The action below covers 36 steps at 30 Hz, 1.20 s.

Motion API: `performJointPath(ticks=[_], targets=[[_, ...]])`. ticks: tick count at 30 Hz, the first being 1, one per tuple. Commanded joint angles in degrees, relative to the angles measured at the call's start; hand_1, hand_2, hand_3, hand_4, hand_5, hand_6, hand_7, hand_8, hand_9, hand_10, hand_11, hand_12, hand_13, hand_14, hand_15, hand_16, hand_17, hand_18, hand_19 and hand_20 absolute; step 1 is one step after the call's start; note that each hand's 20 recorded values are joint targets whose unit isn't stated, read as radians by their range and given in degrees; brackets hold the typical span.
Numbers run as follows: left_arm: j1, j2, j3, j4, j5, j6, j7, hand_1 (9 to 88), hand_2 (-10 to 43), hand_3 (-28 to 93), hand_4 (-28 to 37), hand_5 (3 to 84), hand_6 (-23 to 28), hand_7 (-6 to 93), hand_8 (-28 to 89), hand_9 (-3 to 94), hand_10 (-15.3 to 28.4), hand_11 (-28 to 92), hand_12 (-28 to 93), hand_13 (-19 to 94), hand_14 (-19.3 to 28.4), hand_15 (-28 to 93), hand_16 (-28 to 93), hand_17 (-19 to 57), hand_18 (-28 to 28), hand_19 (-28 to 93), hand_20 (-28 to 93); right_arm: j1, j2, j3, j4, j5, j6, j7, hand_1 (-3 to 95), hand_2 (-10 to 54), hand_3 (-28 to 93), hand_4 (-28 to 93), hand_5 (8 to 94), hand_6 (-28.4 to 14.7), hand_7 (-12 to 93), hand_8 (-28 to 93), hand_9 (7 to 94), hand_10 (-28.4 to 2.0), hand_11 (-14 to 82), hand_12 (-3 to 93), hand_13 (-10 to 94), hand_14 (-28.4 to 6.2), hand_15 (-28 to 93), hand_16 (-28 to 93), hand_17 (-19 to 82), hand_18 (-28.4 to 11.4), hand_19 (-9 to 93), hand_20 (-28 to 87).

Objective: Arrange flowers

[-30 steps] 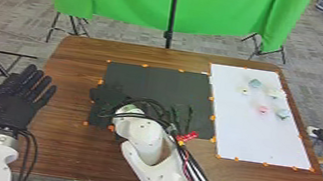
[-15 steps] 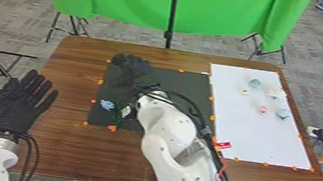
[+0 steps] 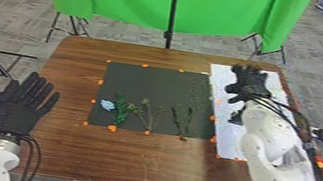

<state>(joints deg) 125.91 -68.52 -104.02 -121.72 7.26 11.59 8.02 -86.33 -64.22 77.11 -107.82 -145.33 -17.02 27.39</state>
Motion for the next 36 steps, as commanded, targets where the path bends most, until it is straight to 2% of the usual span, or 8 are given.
performJointPath(ticks=[1, 5, 12, 18, 20, 25, 30, 36], targets=[[0.8, -0.4, 0.19, -0.26, -0.63, 1.31, -0.19, 33.0, 13.7, 75, -28.3, 44.6, 8.6, 21.3, -12, 38.3, 14.8, 29, 12, 30, 16.1, 50, -8, -5.8, 15.9, 42, 16, -5.1, 5.3, 6.0, 1.3, 1.7, -1.1, 2.4, 44.0, -9.5, 87, -28, 27.7, -9.1, 17, -13, 24.7, -23.9, 10.1, 13.8, 10, -22.6, 32, 8, 7, -23.2, 63, 26], [1.0, -0.15, 0.44, -0.6, -2.11, 3.13, 0.79, 32.8, 13.8, 75, -28.3, 44.6, 8.5, 21.5, -12, 38.3, 14.8, 30, 12, 30, 16.2, 50, -8, -5.8, 15.9, 42, 16, -4.1, 4.5, 6.2, 2.9, 3.9, -5.2, 2.0, 46.8, -9.5, 87, -28, 27.1, -8.6, 17, -13, 25.4, -22.4, 10.7, 13.7, 14, -21.4, 33, 9, 10, -23.9, 67, 28], [0.8, -0.16, 0.77, -0.5, -2.46, 2.89, 0.75, 32.3, 14.3, 75, -28.3, 44.9, 8.6, 22.1, -12, 38.5, 14.9, 31, 12, 31, 16.1, 51, -9, -5.7, 15.9, 43, 16, -3.3, 3.0, 4.1, 6.8, 1.7, -4.1, 2.0, 51.9, -9.5, 88, -28, 37.3, -4.0, 21, -16, 39.0, -17.2, 14.9, 12.8, 30, -17.6, 37, 10, 19, -24.5, 75, 33], [0.6, -0.34, 0.79, -0.47, -2.07, 2.7, 0.53, 32.1, 14.6, 75, -28.3, 45.4, 8.6, 22.3, -12, 38.5, 14.9, 31, 12, 31, 16.1, 51, -9, -5.7, 15.9, 43, 16, -3.1, 2.1, 1.9, 10.2, 0.8, 4.0, 5.3, 57.0, -9.5, 77, -28, 50.7, -1.1, 22, -16, 56.0, -15.0, 19.1, 15.4, 51, -12.7, 46, 15, 32, -22.5, 86, 40], [0.8, -0.44, 0.77, -0.57, -2.7, 3.62, 0.65, 32.1, 14.7, 75, -28.3, 45.5, 8.6, 22.3, -12, 38.5, 14.9, 31, 12, 31, 16.1, 51, -9, -5.7, 15.9, 43, 16, -3.2, 2.0, 1.4, 10.8, -0.2, 6.5, 5.3, 62.6, -9.5, 67, -28, 56.8, -0.7, 23, -16, 62.1, -13.8, 20.7, 16.6, 60, -8.6, 39, 29, 37, -21.2, 88, 41], [1.1, -0.66, 0.74, -0.67, -2.92, 3.71, 0.44, 32.0, 14.8, 75, -28.3, 45.9, 8.7, 22.0, -12, 38.6, 14.9, 31, 12, 31, 16.1, 51, -9, -5.7, 15.9, 43, 16, -3.9, 2.6, 1.1, 11.0, -0.4, 11.7, 4.7, 67.1, -9.5, 65, -28, 70.7, -0.7, 36, 1, 83.1, -8.8, 13.3, 42.1, 76, -3.4, 36, 43, 47, -18.2, 92, 41], [1.4, -0.86, 0.46, -0.95, -3.37, 4.69, 0.6, 32.1, 15.1, 75, -28.3, 46.4, 8.8, 21.8, -12, 39.1, 14.9, 31, 12, 31, 16.1, 51, -9, -5.6, 15.9, 43, 16, -3.6, 4.4, -1.2, 7.9, -0.9, 20.5, 2.4, 68.3, -9.5, 65, -28, 77.3, -0.3, 37, 5, 89.4, -7.5, 11.6, 43.3, 84, -1.8, 32, 46, 56, -13.9, 91, 34], [1.6, -0.62, 0.26, -0.97, -3.5, 4.77, 0.83, 32.0, 15.2, 75, -28.3, 46.7, 8.9, 21.8, -12, 39.4, 15.0, 31, 12, 31, 16.1, 51, -9, -5.6, 15.9, 43, 16, 3.6, 2.3, -7.2, 3.4, -2.1, 21.8, -4.7, 68.4, -9.5, 66, -28, 77.4, -0.5, 37, 7, 89.8, -7.7, 11.1, 44.4, 84, -2.1, 31, 48, 56, -13.2, 91, 32]])
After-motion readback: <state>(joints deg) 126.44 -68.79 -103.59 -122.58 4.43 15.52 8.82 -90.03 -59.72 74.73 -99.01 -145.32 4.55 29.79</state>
